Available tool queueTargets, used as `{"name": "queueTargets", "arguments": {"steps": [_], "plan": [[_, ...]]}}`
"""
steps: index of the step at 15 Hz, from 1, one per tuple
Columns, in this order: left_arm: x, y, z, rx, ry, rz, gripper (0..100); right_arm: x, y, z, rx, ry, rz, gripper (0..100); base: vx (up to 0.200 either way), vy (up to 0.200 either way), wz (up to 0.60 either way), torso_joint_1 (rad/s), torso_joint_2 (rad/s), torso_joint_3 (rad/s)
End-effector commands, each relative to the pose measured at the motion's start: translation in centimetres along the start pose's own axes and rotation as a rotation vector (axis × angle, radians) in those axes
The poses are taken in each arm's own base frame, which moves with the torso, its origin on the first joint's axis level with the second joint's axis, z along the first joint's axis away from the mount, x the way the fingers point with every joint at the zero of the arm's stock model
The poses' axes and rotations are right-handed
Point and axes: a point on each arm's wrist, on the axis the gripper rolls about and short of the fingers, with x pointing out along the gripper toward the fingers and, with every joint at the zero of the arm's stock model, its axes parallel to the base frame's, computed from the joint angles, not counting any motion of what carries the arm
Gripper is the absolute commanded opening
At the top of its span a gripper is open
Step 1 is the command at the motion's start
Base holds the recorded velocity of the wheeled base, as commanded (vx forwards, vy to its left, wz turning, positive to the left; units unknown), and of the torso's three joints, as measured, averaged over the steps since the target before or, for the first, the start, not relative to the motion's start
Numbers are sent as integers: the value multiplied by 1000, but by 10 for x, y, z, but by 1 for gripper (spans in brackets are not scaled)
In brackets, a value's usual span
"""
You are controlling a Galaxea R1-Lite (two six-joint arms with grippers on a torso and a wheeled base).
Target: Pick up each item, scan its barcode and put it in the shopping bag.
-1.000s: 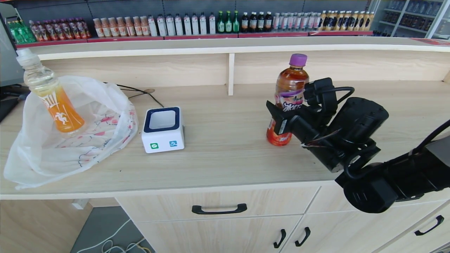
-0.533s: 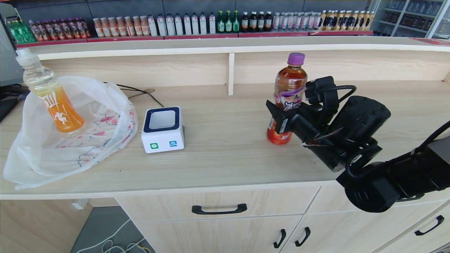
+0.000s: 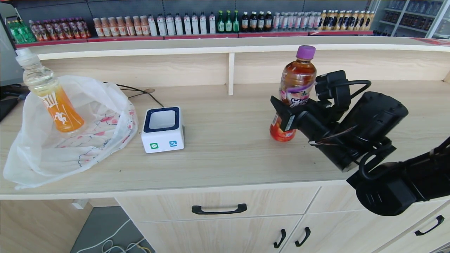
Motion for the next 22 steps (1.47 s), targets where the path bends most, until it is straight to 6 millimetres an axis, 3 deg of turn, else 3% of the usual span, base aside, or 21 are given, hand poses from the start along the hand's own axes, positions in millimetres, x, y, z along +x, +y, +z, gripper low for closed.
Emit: {"name": "queueTargets", "arguments": {"steps": [1,8,14,17,22], "plan": [[0,0,0,-1,-1,-1,100,-15,0,14,4,-14,12,0,0,0,0,0,0,0],[0,0,0,-1,-1,-1,100,-86,15,46,33,-20,107,0,0,0,0,0,0,0],[0,0,0,-1,-1,1,100,-144,15,42,40,39,170,0,0,0,0,0,0,0],[0,0,0,-1,-1,1,100,-155,12,41,44,44,174,0,0,0,0,0,0,0],[0,0,0,-1,-1,1,100,-155,14,47,165,29,221,0,0,0,0,0,0,0]]}}
